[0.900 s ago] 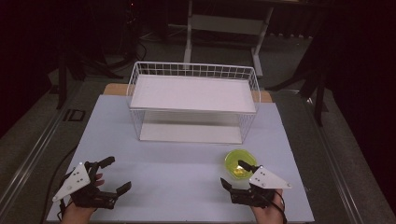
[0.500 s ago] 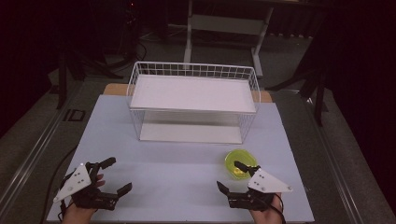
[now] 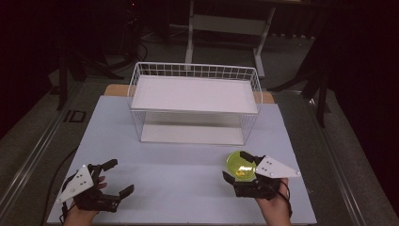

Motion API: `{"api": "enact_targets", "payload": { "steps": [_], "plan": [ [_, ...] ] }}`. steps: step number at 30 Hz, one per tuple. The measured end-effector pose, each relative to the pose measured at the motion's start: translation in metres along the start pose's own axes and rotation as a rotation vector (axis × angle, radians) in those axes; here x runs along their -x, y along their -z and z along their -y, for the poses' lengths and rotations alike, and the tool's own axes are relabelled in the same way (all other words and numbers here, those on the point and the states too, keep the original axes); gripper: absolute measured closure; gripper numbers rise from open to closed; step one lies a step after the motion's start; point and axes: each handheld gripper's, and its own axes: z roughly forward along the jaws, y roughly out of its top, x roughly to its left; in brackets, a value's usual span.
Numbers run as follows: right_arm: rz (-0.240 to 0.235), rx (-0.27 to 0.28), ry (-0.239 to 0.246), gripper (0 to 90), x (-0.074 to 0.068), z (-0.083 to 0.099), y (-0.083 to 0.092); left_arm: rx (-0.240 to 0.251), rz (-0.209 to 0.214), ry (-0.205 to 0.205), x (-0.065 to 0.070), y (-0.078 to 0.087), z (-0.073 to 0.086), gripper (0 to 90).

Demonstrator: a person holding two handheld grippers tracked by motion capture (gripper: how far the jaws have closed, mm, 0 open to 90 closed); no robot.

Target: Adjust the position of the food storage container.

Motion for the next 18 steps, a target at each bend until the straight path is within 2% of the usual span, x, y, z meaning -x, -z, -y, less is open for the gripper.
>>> {"api": "enact_targets", "payload": {
  "steps": [1, 2, 3, 5, 6, 7, 8, 9, 11, 12, 14, 16, 18],
  "plan": [
    [-0.009, -0.005, -0.01, 14.1, 0.004, -0.001, -0.001, 0.0, 0.0, -0.002, 0.0, 0.0, 0.0, 0.9],
    [0.014, -0.009, -0.005, 14.1, 0.011, -0.001, -0.001, 0.0, 0.0, 0.001, 0.0, -0.001, 0.0, 0.9],
    [0.003, -0.013, -0.013, 14.0, 0.015, -0.001, -0.001, -0.001, 0.001, 0.003, 0.0, -0.001, 0.0, 0.9],
    [0.013, -0.022, -0.016, 14.4, 0.018, 0.0, -0.001, -0.001, 0.001, 0.003, 0.0, -0.001, 0.0, 0.9],
    [0.047, -0.017, -0.01, 16.3, 0.02, 0.001, -0.001, 0.0, 0.0, 0.003, 0.0, -0.001, 0.0, 0.9],
    [0.041, -0.018, -0.014, 16.9, 0.023, 0.002, 0.0, 0.002, 0.0, 0.003, 0.0, 0.0, 0.0, 0.9],
    [0.077, -0.025, -0.012, 19.6, 0.029, 0.003, 0.002, 0.003, -0.001, 0.004, 0.0, 0.0, 0.0, 0.8],
    [0.085, -0.025, -0.021, 23.0, 0.033, 0.004, 0.003, 0.002, -0.001, 0.004, 0.0, 0.0, 0.0, 0.9],
    [0.102, -0.014, -0.029, 23.5, 0.036, 0.004, 0.006, 0.003, 0.0, 0.007, 0.0, -0.001, 0.0, 0.9],
    [0.134, -0.005, -0.039, 30.3, 0.042, 0.006, 0.01, 0.001, 0.001, 0.007, 0.0, -0.001, 0.0, 0.9],
    [0.178, -0.006, -0.032, 33.6, 0.047, 0.007, 0.013, 0.004, 0.002, 0.006, 0.0, -0.001, 0.0, 0.9],
    [0.207, -0.018, -0.043, 42.6, 0.054, 0.009, 0.016, 0.004, 0.003, 0.006, 0.0, -0.001, 0.0, 0.9],
    [0.221, -0.023, -0.054, 44.3, 0.057, 0.011, 0.018, 0.003, 0.002, 0.007, 0.0, -0.001, 0.0, 0.9]
  ]
}}
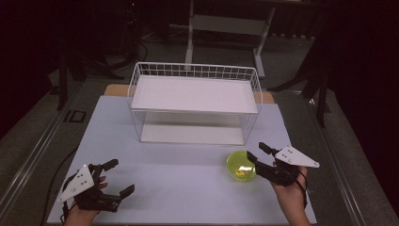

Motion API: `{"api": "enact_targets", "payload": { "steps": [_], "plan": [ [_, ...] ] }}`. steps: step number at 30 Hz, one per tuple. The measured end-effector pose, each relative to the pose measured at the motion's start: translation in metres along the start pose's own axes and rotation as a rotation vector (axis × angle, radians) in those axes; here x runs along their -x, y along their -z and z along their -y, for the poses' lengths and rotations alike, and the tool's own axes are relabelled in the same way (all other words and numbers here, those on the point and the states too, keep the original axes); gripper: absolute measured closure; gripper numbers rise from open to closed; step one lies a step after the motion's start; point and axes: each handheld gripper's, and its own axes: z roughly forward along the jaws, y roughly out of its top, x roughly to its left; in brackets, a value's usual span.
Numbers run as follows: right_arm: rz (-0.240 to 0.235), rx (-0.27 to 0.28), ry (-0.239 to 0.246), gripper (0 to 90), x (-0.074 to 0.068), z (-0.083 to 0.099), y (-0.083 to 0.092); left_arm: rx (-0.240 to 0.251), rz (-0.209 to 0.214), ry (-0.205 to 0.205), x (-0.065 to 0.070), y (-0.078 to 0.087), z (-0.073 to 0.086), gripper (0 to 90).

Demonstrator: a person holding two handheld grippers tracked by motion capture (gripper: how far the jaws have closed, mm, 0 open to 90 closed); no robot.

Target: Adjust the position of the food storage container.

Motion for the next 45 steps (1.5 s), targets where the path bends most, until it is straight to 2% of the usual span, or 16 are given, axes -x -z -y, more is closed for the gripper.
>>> {"api": "enact_targets", "payload": {
  "steps": [6, 8, 10, 11, 12, 15, 24, 28, 37, 39, 43, 44, 45],
  "plan": [
    [0.06, -0.09, -0.061, 75.1, 0.022, 0.019, -0.001, 0.002, -0.002, 0.004, -0.001, 0.0, 0.0, 0.9],
    [0.071, -0.106, -0.066, 76.6, 0.025, 0.023, -0.002, 0.002, -0.002, 0.004, -0.001, 0.0, 0.0, 0.8],
    [0.089, -0.145, -0.07, 86.4, 0.031, 0.034, -0.002, 0.002, -0.001, 0.003, -0.001, 0.0, 0.0, 0.9],
    [0.089, -0.145, -0.07, 86.4, 0.031, 0.034, -0.002, 0.002, 0.0, 0.004, -0.001, 0.0, 0.0, 0.9],
    [0.11, -0.178, -0.065, 89.9, 0.033, 0.04, -0.003, 0.001, 0.002, 0.007, -0.001, -0.001, 0.0, 0.9],
    [0.115, -0.208, -0.061, 90.0, 0.034, 0.046, -0.004, -0.001, 0.002, 0.008, -0.001, -0.001, 0.001, 0.9],
    [0.111, -0.284, -0.089, 90.0, 0.034, 0.069, -0.009, 0.006, 0.003, 0.004, 0.0, -0.001, 0.0, 0.9],
    [0.071, -0.313, -0.123, 90.0, 0.028, 0.08, -0.016, 0.022, -0.003, -0.001, 0.002, 0.0, -0.002, 0.9],
    [0.015, -0.349, -0.123, 90.0, 0.017, 0.086, -0.026, 0.022, 0.0, -0.009, 0.004, 0.0, -0.002, 0.9],
    [-0.004, -0.349, -0.14, 90.0, 0.015, 0.086, -0.028, 0.021, -0.001, -0.009, 0.004, 0.0, -0.002, 0.9],
    [-0.021, -0.36, -0.124, 90.0, 0.011, 0.086, -0.031, 0.019, 0.0, -0.009, 0.004, 0.001, -0.002, 0.9],
    [-0.047, -0.356, -0.117, 90.0, 0.007, 0.084, -0.033, 0.018, 0.001, -0.009, 0.004, 0.001, -0.002, 0.9],
    [-0.047, -0.356, -0.117, 90.0, 0.007, 0.084, -0.033, 0.018, 0.001, -0.009, 0.004, 0.001, -0.002, 0.9]
  ]
}}
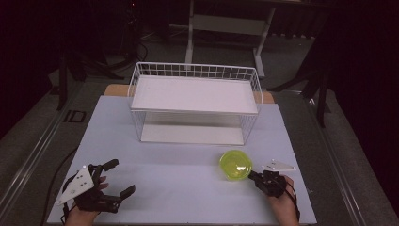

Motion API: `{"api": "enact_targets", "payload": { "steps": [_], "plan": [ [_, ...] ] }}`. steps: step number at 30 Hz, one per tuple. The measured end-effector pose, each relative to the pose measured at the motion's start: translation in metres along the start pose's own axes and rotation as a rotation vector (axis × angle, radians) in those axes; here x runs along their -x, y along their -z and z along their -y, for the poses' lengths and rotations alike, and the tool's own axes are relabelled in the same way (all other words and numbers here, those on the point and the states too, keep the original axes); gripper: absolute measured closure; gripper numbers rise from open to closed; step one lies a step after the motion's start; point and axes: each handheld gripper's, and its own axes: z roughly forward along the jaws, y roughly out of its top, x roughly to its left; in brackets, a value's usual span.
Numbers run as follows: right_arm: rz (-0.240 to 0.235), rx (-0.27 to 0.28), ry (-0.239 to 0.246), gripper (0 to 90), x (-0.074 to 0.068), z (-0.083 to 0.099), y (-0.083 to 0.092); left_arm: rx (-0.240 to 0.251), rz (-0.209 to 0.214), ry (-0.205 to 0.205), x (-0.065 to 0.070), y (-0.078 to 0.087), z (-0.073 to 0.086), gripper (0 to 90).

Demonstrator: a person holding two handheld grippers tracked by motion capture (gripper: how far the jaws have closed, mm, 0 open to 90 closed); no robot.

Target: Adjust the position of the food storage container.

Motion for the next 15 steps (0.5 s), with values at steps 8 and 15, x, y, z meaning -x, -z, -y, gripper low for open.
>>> {"api": "enact_targets", "payload": {
  "steps": [8, 15],
  "plan": [
    [-0.037, -0.009, 0.048, 90.0, -0.01, -0.008, -0.007, -0.007, 0.011, -0.001, 0.001, -0.002, 0.0, 0.9],
    [-0.009, -0.02, 0.033, 90.0, -0.001, -0.015, -0.016, -0.003, 0.009, 0.003, 0.0, -0.001, 0.0, 0.9]
  ]
}}
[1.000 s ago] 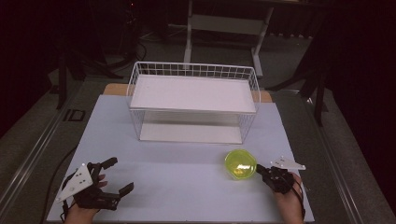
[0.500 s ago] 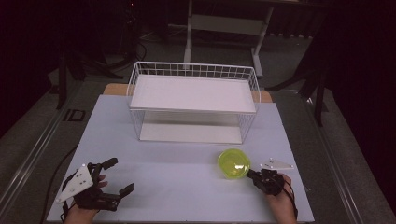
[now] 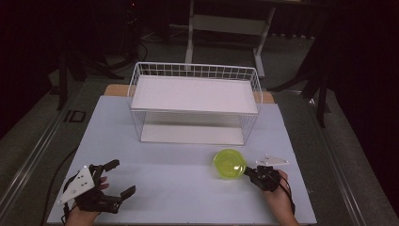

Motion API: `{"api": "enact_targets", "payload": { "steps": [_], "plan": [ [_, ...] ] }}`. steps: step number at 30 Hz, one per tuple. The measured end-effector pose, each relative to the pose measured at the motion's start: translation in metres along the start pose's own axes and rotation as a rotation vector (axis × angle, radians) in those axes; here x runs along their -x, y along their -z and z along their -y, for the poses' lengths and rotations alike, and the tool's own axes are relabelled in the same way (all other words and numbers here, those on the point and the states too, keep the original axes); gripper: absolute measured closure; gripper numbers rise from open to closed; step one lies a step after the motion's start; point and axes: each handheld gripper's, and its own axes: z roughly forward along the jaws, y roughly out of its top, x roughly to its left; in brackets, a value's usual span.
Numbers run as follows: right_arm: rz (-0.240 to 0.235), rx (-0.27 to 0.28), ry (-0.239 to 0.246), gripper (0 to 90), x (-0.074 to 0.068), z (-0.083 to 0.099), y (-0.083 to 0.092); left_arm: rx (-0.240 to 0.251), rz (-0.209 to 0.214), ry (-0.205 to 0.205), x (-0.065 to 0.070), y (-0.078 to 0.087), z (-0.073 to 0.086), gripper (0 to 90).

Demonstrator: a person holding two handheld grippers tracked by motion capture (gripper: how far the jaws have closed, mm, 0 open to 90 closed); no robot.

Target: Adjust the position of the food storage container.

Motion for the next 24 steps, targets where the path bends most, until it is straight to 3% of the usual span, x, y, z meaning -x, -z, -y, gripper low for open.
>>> {"api": "enact_targets", "payload": {
  "steps": [3, 13, 21, 24],
  "plan": [
    [-0.008, -0.003, -0.021, 90.0, 0.001, -0.002, -0.005, 0.001, 0.0, 0.0, 0.0, 0.0, 0.0, 0.9],
    [-0.052, -0.01, 0.007, 90.0, -0.014, -0.008, -0.008, -0.003, 0.005, 0.0, 0.001, -0.001, 0.0, 0.9],
    [-0.121, -0.026, 0.02, 90.0, -0.035, -0.015, -0.019, -0.005, 0.007, 0.002, 0.0, -0.001, 0.0, 0.9],
    [-0.127, -0.029, 0.036, 90.0, -0.041, -0.016, -0.02, -0.003, 0.01, -0.003, 0.001, -0.001, 0.0, 0.9]
  ]
}}
